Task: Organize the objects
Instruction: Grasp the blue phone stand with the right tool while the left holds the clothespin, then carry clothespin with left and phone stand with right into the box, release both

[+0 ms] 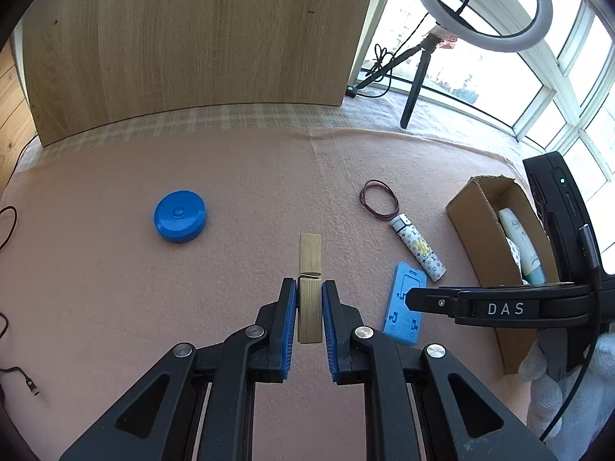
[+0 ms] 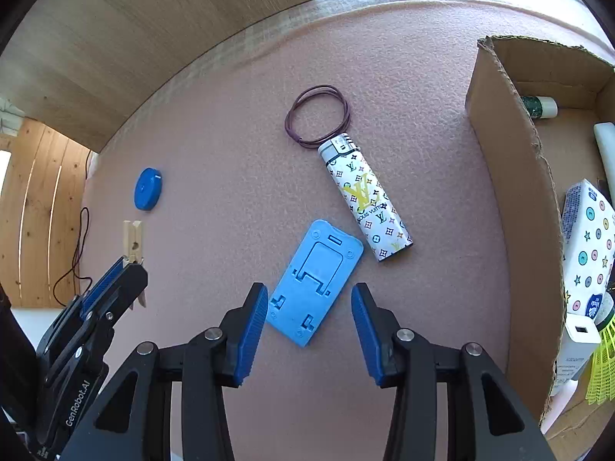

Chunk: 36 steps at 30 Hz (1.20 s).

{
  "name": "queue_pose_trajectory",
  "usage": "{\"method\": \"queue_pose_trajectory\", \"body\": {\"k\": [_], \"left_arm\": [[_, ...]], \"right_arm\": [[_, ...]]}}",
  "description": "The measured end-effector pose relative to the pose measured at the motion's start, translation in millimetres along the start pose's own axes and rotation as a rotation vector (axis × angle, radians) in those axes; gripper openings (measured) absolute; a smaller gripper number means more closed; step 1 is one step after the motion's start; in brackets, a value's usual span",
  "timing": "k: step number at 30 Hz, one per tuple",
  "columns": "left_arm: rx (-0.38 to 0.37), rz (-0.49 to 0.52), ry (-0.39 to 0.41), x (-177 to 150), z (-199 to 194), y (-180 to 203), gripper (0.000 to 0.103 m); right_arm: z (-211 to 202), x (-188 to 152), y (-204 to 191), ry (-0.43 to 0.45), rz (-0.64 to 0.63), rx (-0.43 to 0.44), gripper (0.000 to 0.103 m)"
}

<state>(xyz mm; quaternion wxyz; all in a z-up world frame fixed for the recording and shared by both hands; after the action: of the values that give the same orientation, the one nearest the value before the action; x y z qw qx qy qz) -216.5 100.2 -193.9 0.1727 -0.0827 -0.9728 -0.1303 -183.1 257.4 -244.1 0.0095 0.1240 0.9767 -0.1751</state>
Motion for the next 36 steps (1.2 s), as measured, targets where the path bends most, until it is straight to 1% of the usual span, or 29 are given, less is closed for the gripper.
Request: {"method": "queue_pose_trajectory", "body": {"k": [2,4,9,15,19,21,23,25,26,32,36], "left_arm": [[0.004,-0.005,0.003,-2.7,-2.1,-7.3,0.014],[0.003,-0.012,0.003,-4.6,-4.2,-15.0,0.014],[0.005,-0.039,0.006,-9.6,-7.2,-32.1,0.014],[0.007,-0.055,0.002,-12.6,-8.4,-45.0,0.014],[0.016,-0.052,-0.011,-14.5,-5.3,-47.0,0.014],[0.016,-0.053,-0.017,-15.8,-3.3,-46.7,0.014],[0.016,-0.052,-0.02,-16.2,-1.9,-46.3,0.014],[0.013,-0.056,-0.021,-15.2,-1.1,-45.9,0.014],[0.012,-0.055,-0.021,-14.7,-0.8,-45.1,0.014],[0.007,-0.037,-0.025,-11.1,1.5,-35.1,0.014],[-0.001,-0.01,-0.022,-6.6,1.4,-21.5,0.014]], "right_arm": [[4.1,3.3,0.4,0.0,0.007,-0.03,0.042],[8.1,5.2,-2.6,-0.006,0.006,-0.034,0.042],[16.9,9.2,-14.3,-0.015,-0.023,-0.091,0.042],[25.7,11.1,-42.6,-0.024,-0.135,-0.152,0.042],[34.1,1.1,-59.8,-0.034,-0.226,-0.218,0.042],[36.5,-5.7,-62.2,-0.032,-0.262,-0.263,0.042],[37.4,-11.3,-62.4,-0.027,-0.28,-0.283,0.041],[36.8,-13.3,-61.1,-0.017,-0.283,-0.288,0.039],[36.5,-13.9,-60.3,-0.013,-0.281,-0.292,0.036],[29.9,-17.1,-53.4,-0.004,-0.272,-0.258,0.034],[20.1,-24.0,-54.0,0.02,-0.266,-0.234,0.034]]}}
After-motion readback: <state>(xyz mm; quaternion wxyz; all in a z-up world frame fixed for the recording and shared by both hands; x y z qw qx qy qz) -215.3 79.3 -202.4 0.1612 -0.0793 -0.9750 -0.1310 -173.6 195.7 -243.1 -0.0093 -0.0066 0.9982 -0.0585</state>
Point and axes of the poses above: each gripper's, at about its wrist camera, not at the fingertips, and z roughly the way its jaws point, y to its right, x to its top, the point moved 8 cm from there along z, roughly the way its jaws point, and after that the axes turned 10 degrees about -y, right-handed, at the moved point
